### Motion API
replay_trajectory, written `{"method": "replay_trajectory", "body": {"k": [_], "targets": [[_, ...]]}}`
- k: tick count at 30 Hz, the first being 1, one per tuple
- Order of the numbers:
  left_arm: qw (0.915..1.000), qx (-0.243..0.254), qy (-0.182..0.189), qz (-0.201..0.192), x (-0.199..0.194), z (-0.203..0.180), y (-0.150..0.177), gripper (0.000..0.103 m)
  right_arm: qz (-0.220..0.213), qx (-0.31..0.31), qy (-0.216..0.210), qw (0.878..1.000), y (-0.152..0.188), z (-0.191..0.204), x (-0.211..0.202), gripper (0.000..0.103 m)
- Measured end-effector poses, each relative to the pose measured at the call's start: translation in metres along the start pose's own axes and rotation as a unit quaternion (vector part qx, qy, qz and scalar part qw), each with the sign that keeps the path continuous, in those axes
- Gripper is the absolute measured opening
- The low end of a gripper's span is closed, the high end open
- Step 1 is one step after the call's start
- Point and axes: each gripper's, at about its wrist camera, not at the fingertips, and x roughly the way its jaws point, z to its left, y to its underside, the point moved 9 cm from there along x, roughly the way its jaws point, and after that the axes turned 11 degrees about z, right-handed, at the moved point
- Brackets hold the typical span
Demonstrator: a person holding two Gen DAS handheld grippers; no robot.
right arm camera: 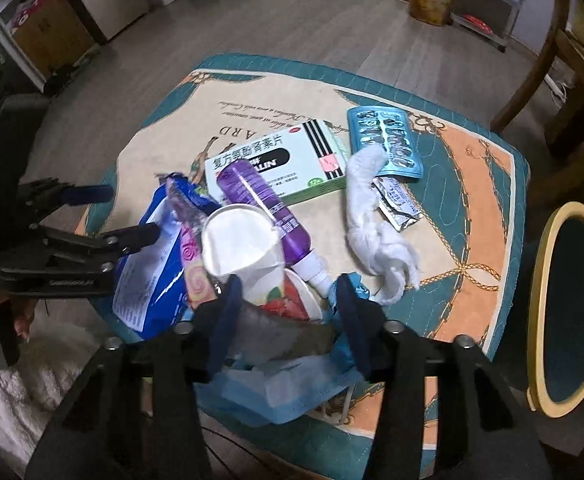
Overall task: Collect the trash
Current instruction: 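Grasp the blue snack wrapper with the left gripper while the right grasps the red-white wrapper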
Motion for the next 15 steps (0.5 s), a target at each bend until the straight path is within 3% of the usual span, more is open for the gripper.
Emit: {"method": "replay_trajectory", "body": {"k": [5, 8, 10, 12, 15], "targets": [[0.9994, 0.010, 0.015, 0.029, 0.017, -0.010, 0.001, 0.064, 0.002, -0.011, -0.031, 0.999, 0.001, 0.007, -0.002, 0.040], [0.9991, 0.005, 0.030, 0.029, 0.021, -0.013, -0.001, 0.054, 0.028, -0.025, -0.006, 0.999, 0.001, 0.007, 0.017, 0.040], [0.9990, 0.001, 0.037, 0.026, 0.021, -0.013, -0.004, 0.046, 0.038, -0.024, -0.007, 0.999, 0.000, 0.006, 0.028, 0.030], [0.9985, -0.002, 0.046, 0.028, 0.021, -0.015, -0.005, 0.039, 0.039, -0.025, -0.003, 0.999, -0.002, 0.006, 0.033, 0.027], [0.9986, 0.004, 0.045, 0.027, 0.021, -0.018, -0.007, 0.035, 0.029, -0.019, 0.003, 0.999, -0.008, 0.001, 0.033, 0.022]]}}
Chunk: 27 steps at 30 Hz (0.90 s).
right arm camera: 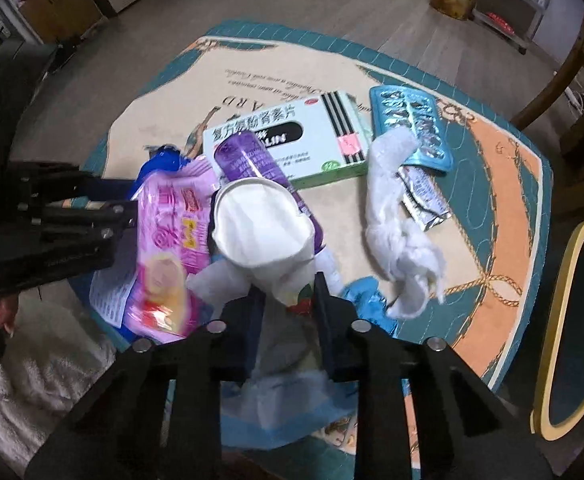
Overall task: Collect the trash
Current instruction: 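Grasp the blue snack wrapper with the left gripper while the right grasps the red-white wrapper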
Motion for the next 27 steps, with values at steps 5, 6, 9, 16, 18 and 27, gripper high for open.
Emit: {"method": "replay_trajectory", "body": {"k": [5, 6, 9, 16, 18, 27], "targets": [[0.9998, 0.006, -0.011, -0.017, -0.008, 0.000, -0.002, 0.020, -0.026, 0.012, 0.002, 1.000, -0.004, -0.008, -0.013, 0.020], [0.9997, 0.005, -0.013, -0.020, -0.010, 0.002, -0.003, 0.019, -0.034, 0.016, 0.002, 0.999, -0.004, -0.010, -0.017, 0.020], [0.9992, 0.003, -0.020, -0.035, -0.019, 0.004, -0.004, 0.018, -0.053, 0.024, 0.004, 0.998, -0.006, -0.014, -0.028, 0.020], [0.9931, 0.011, -0.041, -0.109, -0.066, 0.003, -0.006, 0.018, -0.092, 0.061, -0.014, 0.994, -0.004, -0.031, -0.062, 0.020], [0.9914, 0.008, -0.039, -0.125, -0.078, 0.004, -0.007, 0.018, -0.105, 0.070, -0.016, 0.992, -0.004, -0.036, -0.073, 0.020], [0.9849, -0.008, -0.032, -0.170, -0.107, 0.010, -0.014, 0.018, -0.131, 0.093, -0.019, 0.987, -0.002, -0.052, -0.091, 0.020]]}}
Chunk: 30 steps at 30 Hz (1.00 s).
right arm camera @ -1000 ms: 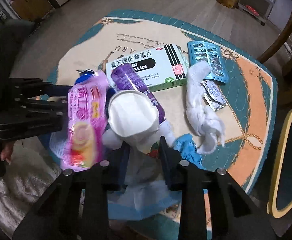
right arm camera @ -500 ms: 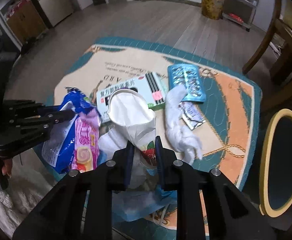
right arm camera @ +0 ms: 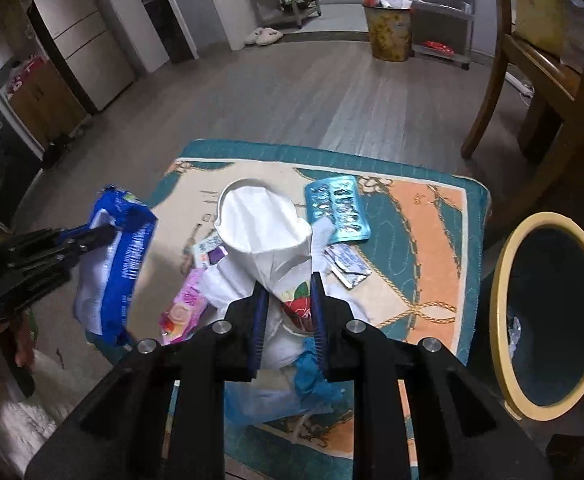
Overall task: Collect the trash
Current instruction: 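Grasp the blue snack wrapper with the left gripper while the right grasps the red-white wrapper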
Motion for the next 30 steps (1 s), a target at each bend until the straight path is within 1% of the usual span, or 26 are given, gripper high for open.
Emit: {"method": "replay_trajectory", "body": {"k": [3, 6, 7, 11, 12, 13, 15, 19, 21, 23, 25, 30], "targets": [[1.0000, 0.004, -0.001, 0.008, 0.006, -0.002, 0.001, 0.018, 0.049, 0.011, 0.035, 0.998, 0.010, -0.015, 0.029, 0.020], [0.9999, 0.009, -0.001, 0.013, 0.009, -0.007, 0.001, 0.018, 0.075, 0.016, 0.059, 0.995, 0.014, -0.026, 0.051, 0.020], [0.9999, 0.011, -0.001, 0.014, 0.009, -0.008, 0.001, 0.018, 0.079, 0.016, 0.059, 0.995, 0.015, -0.028, 0.055, 0.020], [0.9997, 0.019, 0.000, 0.016, 0.011, -0.011, 0.003, 0.018, 0.079, 0.044, 0.035, 0.995, 0.013, -0.034, 0.057, 0.024], [0.9997, 0.020, 0.000, 0.017, 0.012, -0.011, 0.003, 0.018, 0.074, 0.051, 0.032, 0.995, 0.011, -0.034, 0.054, 0.032], [0.9996, 0.020, 0.000, 0.017, 0.012, -0.010, 0.003, 0.018, 0.069, 0.055, 0.028, 0.996, 0.011, -0.035, 0.053, 0.036], [0.9997, 0.017, 0.002, 0.019, 0.013, -0.008, 0.003, 0.018, 0.061, 0.065, 0.008, 0.996, 0.010, -0.034, 0.048, 0.036], [0.9997, 0.011, 0.009, 0.017, 0.013, -0.009, 0.001, 0.018, 0.058, 0.078, -0.014, 0.995, 0.008, -0.034, 0.044, 0.036], [0.9997, 0.013, 0.011, 0.018, 0.014, -0.011, 0.001, 0.018, 0.061, 0.075, -0.015, 0.995, 0.008, -0.034, 0.048, 0.036], [0.9997, 0.014, 0.011, 0.018, 0.015, -0.012, 0.001, 0.018, 0.070, 0.078, -0.005, 0.994, 0.009, -0.039, 0.053, 0.036], [0.9997, 0.014, 0.013, 0.018, 0.015, -0.012, 0.002, 0.018, 0.069, 0.090, 0.001, 0.994, 0.008, -0.046, 0.054, 0.036], [0.9995, 0.022, 0.013, 0.021, 0.017, -0.015, 0.002, 0.018, 0.075, 0.112, -0.015, 0.991, 0.006, -0.056, 0.065, 0.036]]}}
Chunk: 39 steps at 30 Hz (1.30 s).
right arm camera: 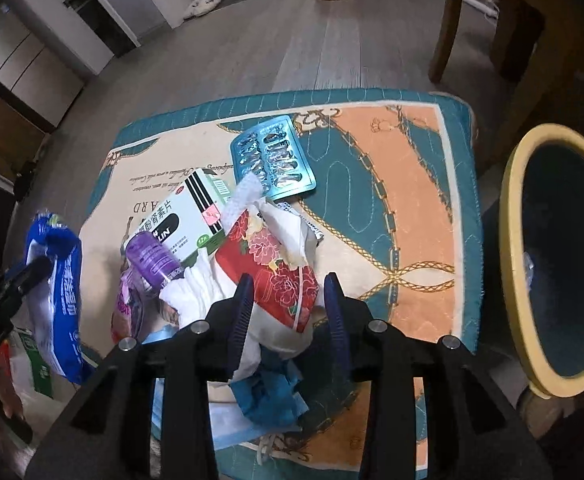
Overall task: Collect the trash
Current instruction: 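Grasp the blue snack wrapper with the left gripper while the right grasps the red-white wrapper, then carry both wrappers over the bin and open both grippers to drop them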
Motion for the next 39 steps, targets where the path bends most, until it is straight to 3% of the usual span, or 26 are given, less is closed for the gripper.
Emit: {"method": "replay_trajectory", "body": {"k": [2, 4, 7, 12, 16, 17, 19, 22, 26, 28, 29, 36, 39], "targets": [[1.0000, -0.003, 0.002, 0.002, 0.001, 0.000, 0.000, 0.018, 0.006, 0.000, -0.017, 1.000, -0.001, 0.003, 0.004, 0.035], [1.0000, -0.005, 0.003, 0.002, 0.001, 0.000, -0.001, 0.018, 0.011, -0.014, -0.016, 1.000, -0.001, 0.008, 0.005, 0.004], [1.0000, -0.006, 0.004, -0.002, -0.001, -0.001, -0.004, 0.018, 0.000, -0.026, -0.014, 1.000, -0.002, 0.015, -0.004, 0.000], [0.9999, -0.006, 0.012, -0.006, -0.001, -0.010, -0.008, 0.018, -0.028, -0.031, -0.022, 0.999, -0.006, 0.017, -0.023, 0.000], [0.9999, 0.004, 0.015, -0.004, 0.002, -0.021, -0.009, 0.018, -0.014, -0.017, -0.013, 1.000, -0.008, 0.006, -0.014, 0.002], [0.9999, 0.007, 0.014, -0.005, 0.002, -0.023, -0.009, 0.018, -0.009, -0.022, -0.005, 1.000, -0.009, 0.005, -0.010, 0.006], [0.9998, 0.017, 0.010, -0.003, 0.004, -0.026, -0.008, 0.018, 0.001, -0.026, 0.003, 1.000, -0.010, 0.005, -0.002, 0.030], [0.9998, 0.019, 0.006, 0.000, 0.007, -0.024, -0.008, 0.018, 0.012, -0.019, -0.005, 1.000, -0.010, 0.003, 0.009, 0.040], [0.9999, 0.014, 0.005, 0.004, 0.008, -0.020, -0.007, 0.018, 0.021, -0.021, -0.009, 1.000, -0.013, 0.002, 0.021, 0.040], [0.9999, 0.013, 0.006, 0.004, 0.009, -0.020, -0.007, 0.018, 0.019, -0.032, -0.021, 0.999, -0.013, 0.008, 0.021, 0.019], [0.9999, 0.013, 0.006, 0.004, 0.009, -0.020, -0.007, 0.018, 0.018, -0.042, -0.019, 0.999, -0.013, 0.012, 0.019, 0.014], [0.9999, 0.012, 0.007, -0.003, 0.005, -0.020, -0.009, 0.018, -0.033, -0.054, -0.030, 0.998, -0.017, 0.028, -0.022, 0.013], [0.9999, 0.008, 0.009, -0.009, -0.001, -0.020, -0.011, 0.018, -0.064, -0.061, -0.007, 0.996, -0.018, 0.027, -0.050, 0.013]]}}
